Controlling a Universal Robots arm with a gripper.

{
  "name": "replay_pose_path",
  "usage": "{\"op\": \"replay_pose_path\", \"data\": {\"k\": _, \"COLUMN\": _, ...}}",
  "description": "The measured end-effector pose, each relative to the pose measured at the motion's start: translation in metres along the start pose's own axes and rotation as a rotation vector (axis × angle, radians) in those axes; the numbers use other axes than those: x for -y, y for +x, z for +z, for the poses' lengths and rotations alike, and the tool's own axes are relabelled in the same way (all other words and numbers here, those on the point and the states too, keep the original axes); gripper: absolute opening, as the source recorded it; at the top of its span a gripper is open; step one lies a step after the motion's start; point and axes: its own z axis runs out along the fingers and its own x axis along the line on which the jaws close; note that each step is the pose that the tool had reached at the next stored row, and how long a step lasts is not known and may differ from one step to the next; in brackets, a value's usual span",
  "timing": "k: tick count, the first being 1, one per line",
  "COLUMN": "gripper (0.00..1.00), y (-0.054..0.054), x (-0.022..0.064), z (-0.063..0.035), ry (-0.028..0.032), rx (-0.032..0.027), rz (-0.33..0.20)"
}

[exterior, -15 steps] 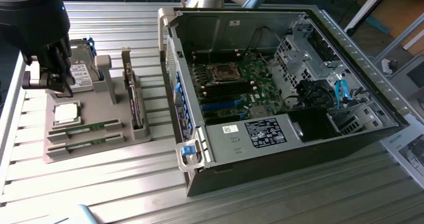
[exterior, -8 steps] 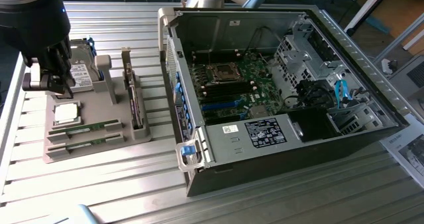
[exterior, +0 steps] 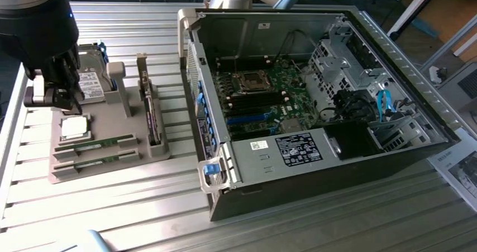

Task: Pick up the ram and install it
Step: 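Pick up the ram and move it above insertion slot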

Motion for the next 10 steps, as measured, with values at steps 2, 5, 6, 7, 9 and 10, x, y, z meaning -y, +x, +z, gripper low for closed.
{"op": "replay_pose_path", "data": {"k": 2, "gripper": 0.31, "y": 0.002, "x": 0.0001, "z": -0.0001, "ry": 0.0001, "rx": -0.0018, "rz": 0.000}}
{"op": "replay_pose_path", "data": {"k": 5, "gripper": 0.31, "y": 0.006, "x": 0.0004, "z": -0.0002, "ry": 0.0003, "rx": -0.0047, "rz": 0.000}}
{"op": "replay_pose_path", "data": {"k": 6, "gripper": 0.31, "y": 0.007, "x": 0.0005, "z": -0.0002, "ry": 0.0004, "rx": -0.0056, "rz": 0.000}}
{"op": "replay_pose_path", "data": {"k": 7, "gripper": 0.31, "y": 0.009, "x": 0.0006, "z": -0.0002, "ry": 0.0005, "rx": -0.0067, "rz": 0.000}}
{"op": "replay_pose_path", "data": {"k": 9, "gripper": 0.31, "y": 0.011, "x": 0.0007, "z": -0.0002, "ry": 0.0006, "rx": -0.0082, "rz": 0.000}}
{"op": "replay_pose_path", "data": {"k": 10, "gripper": 0.31, "y": 0.011, "x": 0.0007, "z": -0.0001, "ry": 0.0006, "rx": -0.0085, "rz": 0.000}}
